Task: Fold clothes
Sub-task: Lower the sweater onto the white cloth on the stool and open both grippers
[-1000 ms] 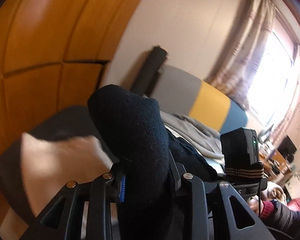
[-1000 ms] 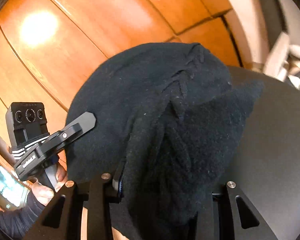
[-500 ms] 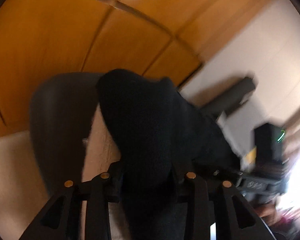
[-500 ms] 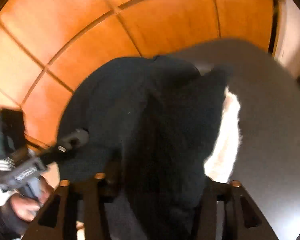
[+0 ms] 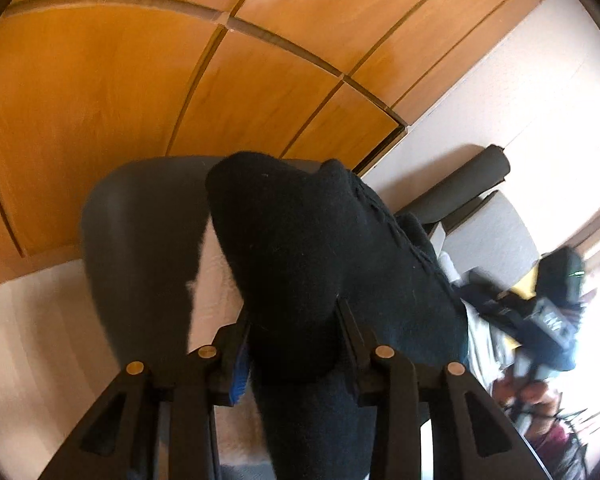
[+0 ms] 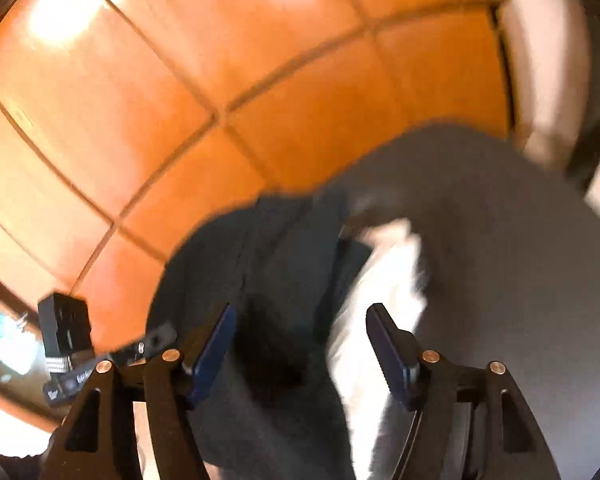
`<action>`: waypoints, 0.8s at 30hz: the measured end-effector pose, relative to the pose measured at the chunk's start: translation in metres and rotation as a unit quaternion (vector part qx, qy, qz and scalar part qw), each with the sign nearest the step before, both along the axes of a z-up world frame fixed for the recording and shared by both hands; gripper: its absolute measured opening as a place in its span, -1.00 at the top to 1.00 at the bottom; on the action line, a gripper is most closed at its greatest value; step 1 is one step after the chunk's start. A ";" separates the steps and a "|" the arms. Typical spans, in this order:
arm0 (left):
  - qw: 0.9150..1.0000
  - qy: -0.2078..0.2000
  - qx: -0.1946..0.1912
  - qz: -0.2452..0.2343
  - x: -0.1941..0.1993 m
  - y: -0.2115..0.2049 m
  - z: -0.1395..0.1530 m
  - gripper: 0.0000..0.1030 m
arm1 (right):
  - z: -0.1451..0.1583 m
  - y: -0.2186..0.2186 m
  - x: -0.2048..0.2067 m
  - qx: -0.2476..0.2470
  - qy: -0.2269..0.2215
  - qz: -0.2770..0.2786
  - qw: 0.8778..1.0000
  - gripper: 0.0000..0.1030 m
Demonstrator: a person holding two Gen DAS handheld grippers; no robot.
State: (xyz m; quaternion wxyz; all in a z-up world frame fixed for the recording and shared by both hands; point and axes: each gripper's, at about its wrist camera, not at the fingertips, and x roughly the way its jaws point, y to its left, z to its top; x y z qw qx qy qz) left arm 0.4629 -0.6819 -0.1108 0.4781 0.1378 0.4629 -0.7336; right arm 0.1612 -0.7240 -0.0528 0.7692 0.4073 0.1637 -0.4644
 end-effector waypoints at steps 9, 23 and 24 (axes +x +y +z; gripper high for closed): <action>0.987 -0.101 -0.114 0.050 0.001 0.024 0.053 0.32 | 0.026 0.042 0.082 -0.087 0.146 0.117 0.979 0.12; 0.990 -0.121 -0.052 0.040 -0.050 -0.061 -0.001 0.42 | -0.044 0.009 0.068 -0.042 0.162 0.054 0.984 0.11; 0.989 -0.127 -0.060 0.043 -0.050 -0.060 -0.004 0.43 | -0.050 0.009 0.064 -0.048 0.151 0.044 0.986 0.11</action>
